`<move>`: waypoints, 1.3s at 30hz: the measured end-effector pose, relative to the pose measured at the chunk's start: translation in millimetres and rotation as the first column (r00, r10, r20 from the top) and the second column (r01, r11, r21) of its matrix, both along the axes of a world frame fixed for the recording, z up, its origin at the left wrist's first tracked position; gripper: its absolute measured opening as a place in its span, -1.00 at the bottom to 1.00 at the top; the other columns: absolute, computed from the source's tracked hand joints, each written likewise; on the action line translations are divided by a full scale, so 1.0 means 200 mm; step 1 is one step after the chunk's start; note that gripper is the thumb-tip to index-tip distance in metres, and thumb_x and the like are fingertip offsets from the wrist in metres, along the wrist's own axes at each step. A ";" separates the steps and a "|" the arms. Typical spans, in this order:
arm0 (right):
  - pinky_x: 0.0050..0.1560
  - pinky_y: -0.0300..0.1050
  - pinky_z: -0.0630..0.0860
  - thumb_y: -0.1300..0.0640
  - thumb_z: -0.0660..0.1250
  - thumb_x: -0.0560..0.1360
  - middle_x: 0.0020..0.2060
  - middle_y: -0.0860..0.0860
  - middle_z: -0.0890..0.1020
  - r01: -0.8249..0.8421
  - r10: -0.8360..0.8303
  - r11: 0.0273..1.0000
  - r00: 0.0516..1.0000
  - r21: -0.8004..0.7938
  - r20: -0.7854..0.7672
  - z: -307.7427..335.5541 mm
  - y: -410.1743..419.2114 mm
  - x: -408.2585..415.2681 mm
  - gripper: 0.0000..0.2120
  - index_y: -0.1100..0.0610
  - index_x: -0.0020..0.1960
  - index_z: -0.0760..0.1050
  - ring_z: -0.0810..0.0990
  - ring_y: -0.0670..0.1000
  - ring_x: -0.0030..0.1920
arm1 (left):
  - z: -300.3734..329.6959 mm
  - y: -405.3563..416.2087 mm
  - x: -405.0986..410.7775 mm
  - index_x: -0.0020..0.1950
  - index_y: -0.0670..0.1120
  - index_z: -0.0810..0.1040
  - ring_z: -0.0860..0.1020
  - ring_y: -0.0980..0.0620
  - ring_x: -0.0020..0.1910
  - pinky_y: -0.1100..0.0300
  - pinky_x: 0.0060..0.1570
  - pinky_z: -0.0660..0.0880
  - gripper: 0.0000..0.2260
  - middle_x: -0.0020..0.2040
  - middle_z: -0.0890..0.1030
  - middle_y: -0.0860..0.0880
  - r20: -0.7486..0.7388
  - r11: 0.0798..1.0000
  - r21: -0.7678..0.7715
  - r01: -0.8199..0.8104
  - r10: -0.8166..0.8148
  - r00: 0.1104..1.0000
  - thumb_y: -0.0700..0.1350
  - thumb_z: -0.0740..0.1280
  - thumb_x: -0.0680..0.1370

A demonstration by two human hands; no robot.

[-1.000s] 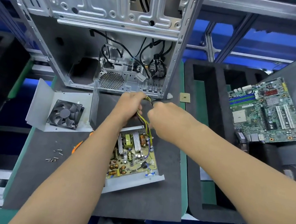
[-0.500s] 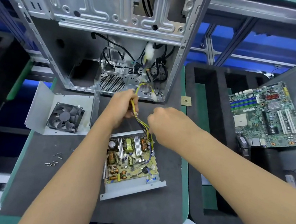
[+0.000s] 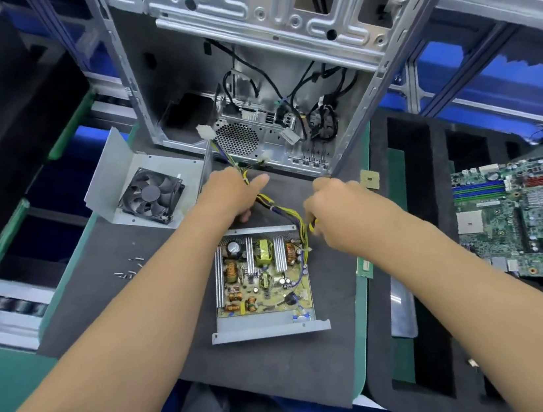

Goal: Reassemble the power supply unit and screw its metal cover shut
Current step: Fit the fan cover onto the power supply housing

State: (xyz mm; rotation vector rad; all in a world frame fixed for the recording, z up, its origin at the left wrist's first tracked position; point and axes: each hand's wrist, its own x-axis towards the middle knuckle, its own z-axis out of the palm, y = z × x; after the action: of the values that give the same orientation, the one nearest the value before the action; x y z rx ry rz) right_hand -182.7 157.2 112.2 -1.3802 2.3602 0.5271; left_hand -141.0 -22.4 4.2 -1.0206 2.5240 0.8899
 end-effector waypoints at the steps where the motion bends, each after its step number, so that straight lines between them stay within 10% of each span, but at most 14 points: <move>1: -0.16 -0.03 0.44 0.20 0.28 0.58 0.00 0.09 0.45 -0.014 0.014 1.000 1.000 -0.011 -0.011 0.00 -0.02 0.01 -0.98 0.13 -0.02 0.48 0.40 0.13 -0.23 | 0.01 0.01 0.01 -0.07 -0.27 0.59 0.62 -0.14 -0.10 0.06 -0.10 0.51 -0.40 -0.19 0.69 -0.18 -0.025 0.998 -0.062 0.005 -0.006 1.000 0.28 0.14 0.62; 6: -0.21 -0.02 0.37 0.13 0.28 0.60 -0.21 0.03 0.29 0.003 -0.004 1.000 1.000 -0.025 -0.030 0.00 -0.08 0.01 -0.90 0.09 -0.07 0.40 0.34 0.13 -0.22 | 0.11 0.08 0.13 0.18 -0.10 0.51 0.44 -0.16 0.18 -0.01 0.09 0.37 -0.71 0.16 0.52 -0.10 -0.482 0.953 -0.238 0.185 -0.282 0.830 0.07 0.35 0.59; 11: -0.24 -0.04 0.33 0.04 0.30 0.59 -0.33 0.00 0.18 0.035 -0.037 0.998 0.999 -0.057 -0.031 -0.02 -0.11 0.01 -0.84 0.14 -0.04 0.47 0.55 0.23 -0.05 | 0.14 0.13 0.18 0.22 0.01 0.63 0.43 -0.05 0.29 -0.13 0.33 0.32 -0.80 0.15 0.62 0.02 -0.431 0.821 -0.033 0.569 -0.526 0.733 -0.06 0.29 0.64; 19: -0.24 -0.07 0.34 -0.04 0.31 0.58 -0.22 0.03 0.30 0.188 -0.187 0.981 0.982 -0.049 0.030 -0.06 -0.09 -0.02 -0.77 0.13 -0.07 0.48 0.51 0.22 -0.05 | 0.15 0.09 0.07 -0.18 0.19 0.64 0.57 0.10 0.07 -0.14 0.33 0.38 -0.92 -0.14 0.64 0.26 -0.304 0.866 0.241 0.438 -0.361 0.882 0.04 0.49 0.50; 27: -0.28 -0.09 0.32 -0.02 0.34 0.57 -0.13 0.07 0.32 0.295 -0.290 0.949 0.955 -0.109 0.059 -0.05 -0.06 0.01 -0.74 0.16 0.12 0.51 0.39 0.17 -0.13 | 0.04 0.09 -0.02 -0.22 0.04 0.65 0.58 0.05 -0.10 0.12 0.07 0.52 -0.88 -0.09 0.67 0.02 -0.160 0.888 0.324 0.327 -0.289 0.944 -0.04 0.51 0.50; 33: -0.41 -0.12 0.15 0.06 0.32 0.58 -0.29 0.03 0.20 0.270 -0.274 0.952 0.962 -0.144 -0.003 -0.02 -0.08 0.05 -0.69 0.14 -0.21 0.26 0.36 0.16 -0.14 | 0.04 0.10 0.00 -0.29 0.08 0.63 0.53 0.05 -0.05 0.13 0.04 0.48 -0.83 -0.06 0.64 0.06 -0.230 0.918 0.219 0.331 -0.281 0.932 0.01 0.53 0.47; 39: -0.18 0.00 0.40 -0.01 0.39 0.55 -0.19 0.06 0.29 0.322 -0.315 0.928 0.947 -0.187 0.066 -0.01 -0.04 0.06 -0.74 0.18 0.07 0.51 0.44 0.21 -0.05 | 0.08 0.09 0.10 0.16 0.00 0.68 0.55 0.06 0.18 0.20 0.16 0.41 -0.79 0.17 0.65 0.03 -0.452 0.941 0.060 0.333 -0.272 0.850 0.00 0.44 0.54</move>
State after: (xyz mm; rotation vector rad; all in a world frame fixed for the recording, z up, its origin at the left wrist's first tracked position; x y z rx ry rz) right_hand -171.5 150.1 110.5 -1.0345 2.5927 0.1815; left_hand -120.9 -4.4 19.9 -0.3828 2.8199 1.2869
